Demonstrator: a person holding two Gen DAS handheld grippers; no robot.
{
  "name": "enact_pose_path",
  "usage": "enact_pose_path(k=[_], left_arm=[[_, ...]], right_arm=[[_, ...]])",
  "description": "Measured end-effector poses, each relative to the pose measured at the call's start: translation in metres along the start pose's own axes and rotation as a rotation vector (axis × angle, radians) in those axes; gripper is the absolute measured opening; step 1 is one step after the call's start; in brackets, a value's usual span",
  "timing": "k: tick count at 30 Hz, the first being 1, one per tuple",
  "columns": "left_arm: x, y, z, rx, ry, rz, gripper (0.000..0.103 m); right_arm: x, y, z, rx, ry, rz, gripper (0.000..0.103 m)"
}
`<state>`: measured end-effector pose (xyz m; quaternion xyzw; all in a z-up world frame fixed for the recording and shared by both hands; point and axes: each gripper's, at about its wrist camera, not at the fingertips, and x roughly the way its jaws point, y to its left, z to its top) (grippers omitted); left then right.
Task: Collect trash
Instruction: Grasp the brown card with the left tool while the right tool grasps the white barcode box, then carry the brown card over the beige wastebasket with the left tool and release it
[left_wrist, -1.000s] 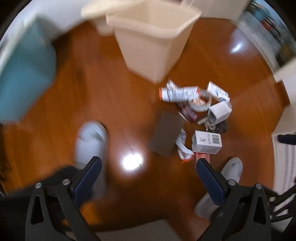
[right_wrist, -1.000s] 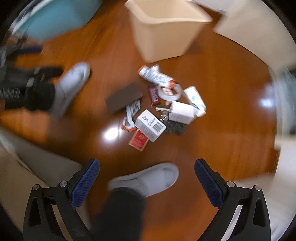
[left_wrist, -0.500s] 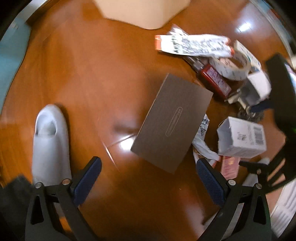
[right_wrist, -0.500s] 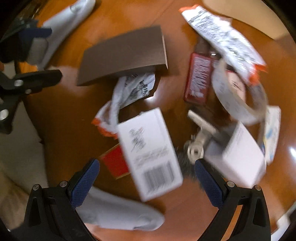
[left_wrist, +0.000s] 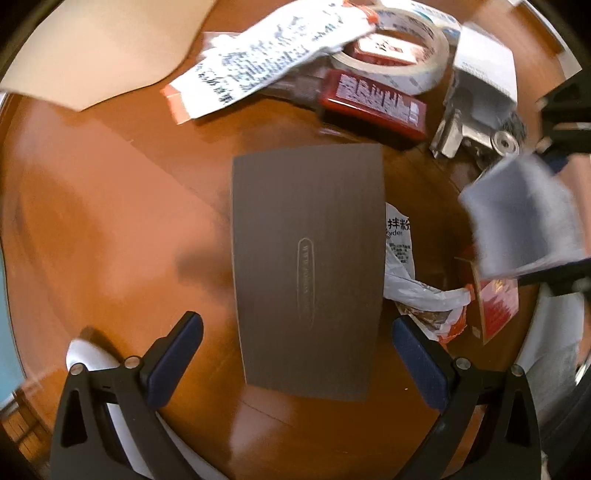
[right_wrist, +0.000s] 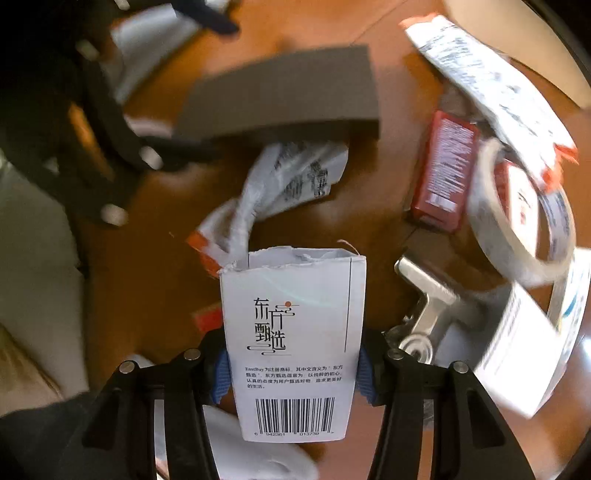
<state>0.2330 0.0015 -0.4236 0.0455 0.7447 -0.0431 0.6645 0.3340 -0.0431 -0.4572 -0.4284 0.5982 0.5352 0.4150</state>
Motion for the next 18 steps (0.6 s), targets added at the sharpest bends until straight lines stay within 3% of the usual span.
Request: enact_pose_path(k=[5, 8, 9, 11, 12, 15, 18], left_arm=[[0.021, 0.016, 0.020, 0.017, 0.029, -0.043, 0.103], [0.029, 0.030, 0.034, 0.016, 0.024, -0.082, 0.102], [0.031, 0.033, 0.037, 0.008, 0.018, -0.112, 0.095], [0.028, 0.043, 0.045, -0.022, 0.013, -0.147, 0.085], [0.024, 0.046, 0.047, -0.033, -0.001, -0.149, 0.075], [0.015, 0.053, 0.052, -0.049, -0.003, -0.199, 0.075], [-0.008, 0.051, 0.054, -0.029, -0.044, -0.185, 0.075]], right_arm=[[-0.043, -0.018, -0.035, 0.246, -0.296, 0.067, 0.056], [-0.052, -0.015, -0.072, 0.330, -0.401, 0.081, 0.056], [-0.051, -0.016, -0.081, 0.361, -0.431, 0.084, 0.056], [-0.043, -0.011, -0.092, 0.404, -0.465, 0.091, 0.056], [-0.045, -0.004, -0.093, 0.414, -0.472, 0.093, 0.056], [-0.042, 0.003, -0.104, 0.447, -0.494, 0.109, 0.056], [-0.048, 0.002, -0.113, 0.488, -0.528, 0.128, 0.056]])
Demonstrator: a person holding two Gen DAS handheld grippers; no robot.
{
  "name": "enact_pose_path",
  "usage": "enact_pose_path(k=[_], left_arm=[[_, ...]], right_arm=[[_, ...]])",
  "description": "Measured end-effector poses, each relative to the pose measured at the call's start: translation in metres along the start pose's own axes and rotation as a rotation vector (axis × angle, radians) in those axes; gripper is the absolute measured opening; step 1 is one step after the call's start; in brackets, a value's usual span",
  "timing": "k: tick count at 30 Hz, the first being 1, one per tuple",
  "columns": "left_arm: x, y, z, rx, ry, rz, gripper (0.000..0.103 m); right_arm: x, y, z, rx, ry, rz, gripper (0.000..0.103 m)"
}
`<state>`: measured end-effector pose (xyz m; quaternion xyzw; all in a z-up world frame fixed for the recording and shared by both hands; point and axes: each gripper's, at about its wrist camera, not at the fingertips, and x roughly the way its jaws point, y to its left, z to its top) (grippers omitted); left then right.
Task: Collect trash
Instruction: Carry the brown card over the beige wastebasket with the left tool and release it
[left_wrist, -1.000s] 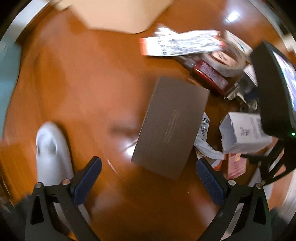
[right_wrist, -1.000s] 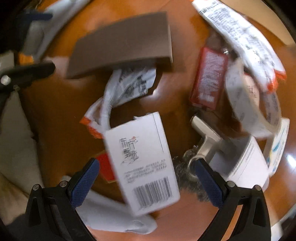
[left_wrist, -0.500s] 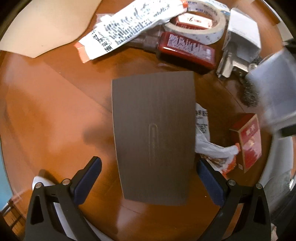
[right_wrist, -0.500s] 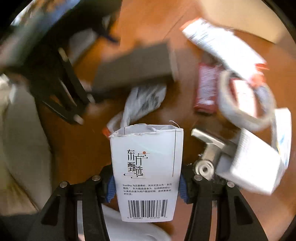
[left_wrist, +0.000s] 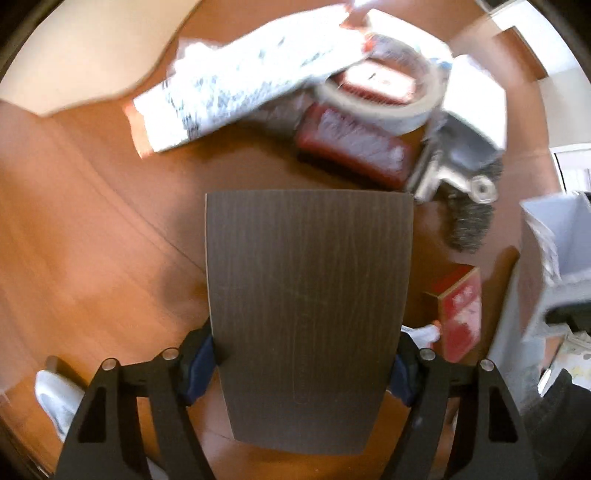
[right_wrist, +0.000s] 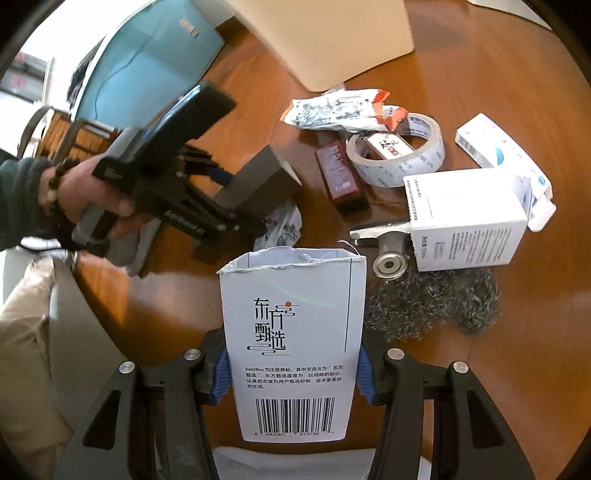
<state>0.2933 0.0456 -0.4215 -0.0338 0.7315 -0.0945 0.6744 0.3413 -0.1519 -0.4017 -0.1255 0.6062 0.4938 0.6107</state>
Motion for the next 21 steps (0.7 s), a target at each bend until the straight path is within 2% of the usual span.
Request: enact_pose_path(k=[4, 6, 7, 9, 11, 13, 15, 17, 21], left_arm=[[-0.085, -0.021, 0.013, 0.000, -0.158, -0.006, 0.075], [-0.145, -0.035, 0.035, 0.040, -0.279, 0.008, 0.075], [-0.189, -0.041, 0.050, 0.065, -0.389, 0.022, 0.075], [-0.256, -0.035, 0.081, 0.055, -0.550, 0.053, 0.075], [-0.297, -0.022, 0.104, 0.023, -0.650, 0.101, 0.075], [-0.330, 0.005, 0.131, -0.021, -0.724, 0.187, 0.075], [-0.333, 0.032, 0.156, -0.072, -0.717, 0.271, 0.075], [-0.314, 0.064, 0.180, -0.117, -0.660, 0.319, 0.075], [-0.274, 0.098, 0.189, -0.217, -0.554, 0.370, 0.076]], right_arm=[[-0.031, -0.012, 0.001, 0.049, -0.085, 0.008, 0.056], [-0.049, -0.018, 0.003, 0.093, -0.156, 0.012, 0.056], [-0.056, -0.021, 0.005, 0.112, -0.184, 0.016, 0.056], [-0.076, -0.027, 0.007, 0.157, -0.262, 0.028, 0.056], [-0.092, -0.030, 0.010, 0.183, -0.325, 0.032, 0.056], [-0.103, -0.029, 0.017, 0.187, -0.363, 0.031, 0.056], [-0.112, -0.028, 0.022, 0.181, -0.387, 0.030, 0.056], [-0.117, -0.027, 0.030, 0.175, -0.409, 0.038, 0.056], [-0.123, -0.024, 0.042, 0.160, -0.427, 0.039, 0.056]])
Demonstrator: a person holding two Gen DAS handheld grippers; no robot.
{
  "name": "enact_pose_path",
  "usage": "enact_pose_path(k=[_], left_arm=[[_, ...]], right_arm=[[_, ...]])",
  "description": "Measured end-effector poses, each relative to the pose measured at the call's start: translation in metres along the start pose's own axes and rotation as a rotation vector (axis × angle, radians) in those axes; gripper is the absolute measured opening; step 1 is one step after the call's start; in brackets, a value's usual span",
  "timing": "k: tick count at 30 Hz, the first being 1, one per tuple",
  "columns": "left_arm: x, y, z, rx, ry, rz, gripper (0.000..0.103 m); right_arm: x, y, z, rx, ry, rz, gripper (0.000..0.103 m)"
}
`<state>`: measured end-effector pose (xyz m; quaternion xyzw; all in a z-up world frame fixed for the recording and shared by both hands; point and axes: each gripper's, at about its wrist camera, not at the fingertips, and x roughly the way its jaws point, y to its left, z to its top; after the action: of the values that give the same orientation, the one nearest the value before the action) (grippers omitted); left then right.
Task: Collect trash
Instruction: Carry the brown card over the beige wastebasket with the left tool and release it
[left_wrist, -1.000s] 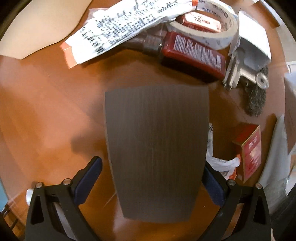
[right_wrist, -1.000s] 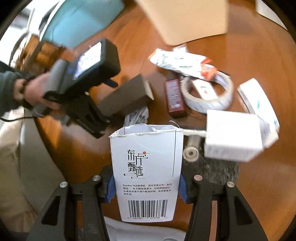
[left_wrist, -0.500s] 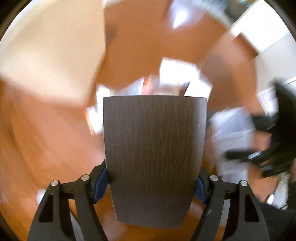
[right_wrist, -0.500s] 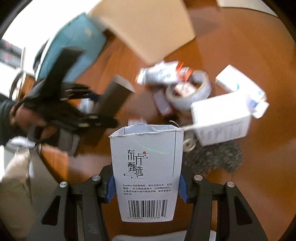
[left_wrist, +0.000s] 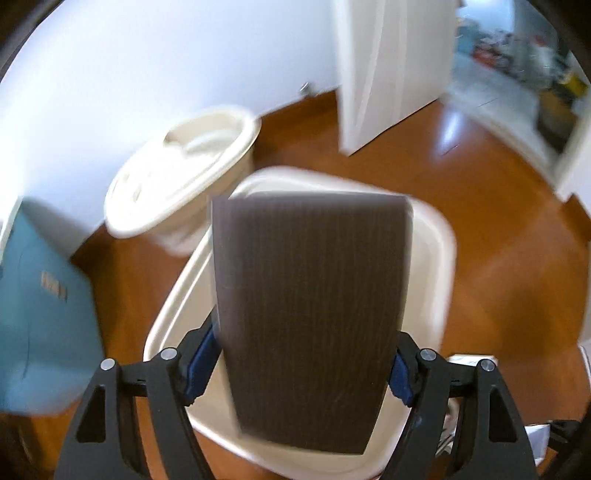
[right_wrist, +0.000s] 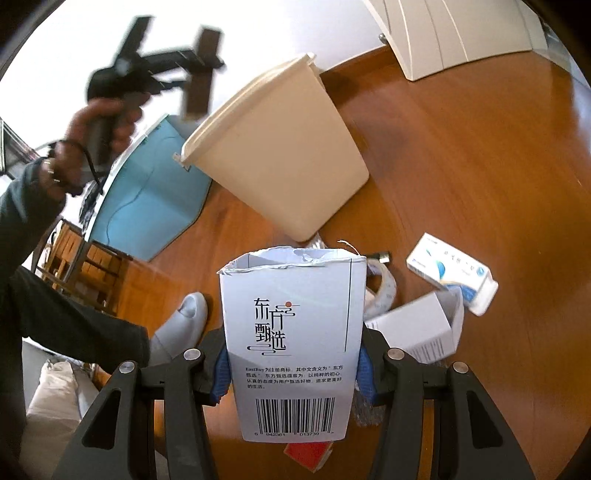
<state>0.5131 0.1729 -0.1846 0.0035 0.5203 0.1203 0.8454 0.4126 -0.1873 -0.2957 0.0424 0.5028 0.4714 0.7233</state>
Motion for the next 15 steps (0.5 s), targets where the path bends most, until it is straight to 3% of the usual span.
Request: enact_pose_path(k=[2, 6, 8, 11, 13, 15], left_arm=[[-0.016, 0.016, -0.026, -0.002, 0.006, 0.001, 0.076], [-0.026, 0.041, -0.026, -0.004, 0.020, -0.013, 0.077], [-0.046, 0.043, -0.046, -0.043, -0.005, 0.003, 0.077], [-0.069, 0.054, -0.058, -0.253, -0.083, 0.029, 0.078], [-0.082, 0.068, -0.095, -0.404, -0.107, -0.008, 0.086], [-0.083, 0.064, -0.138, -0.434, -0.077, 0.024, 0.086]], right_arm=[[0.000, 0.003, 0.004, -0.010, -0.002, 0.001, 0.056], [0.002, 0.013, 0.020, -0.048, -0.017, -0.010, 0.056], [-0.004, 0.021, 0.039, -0.065, -0.053, -0.010, 0.056], [-0.016, 0.038, 0.080, -0.093, -0.147, 0.042, 0.056], [-0.020, 0.053, 0.117, -0.121, -0.211, 0.079, 0.056], [-0.019, 0.068, 0.154, -0.139, -0.265, 0.089, 0.056]])
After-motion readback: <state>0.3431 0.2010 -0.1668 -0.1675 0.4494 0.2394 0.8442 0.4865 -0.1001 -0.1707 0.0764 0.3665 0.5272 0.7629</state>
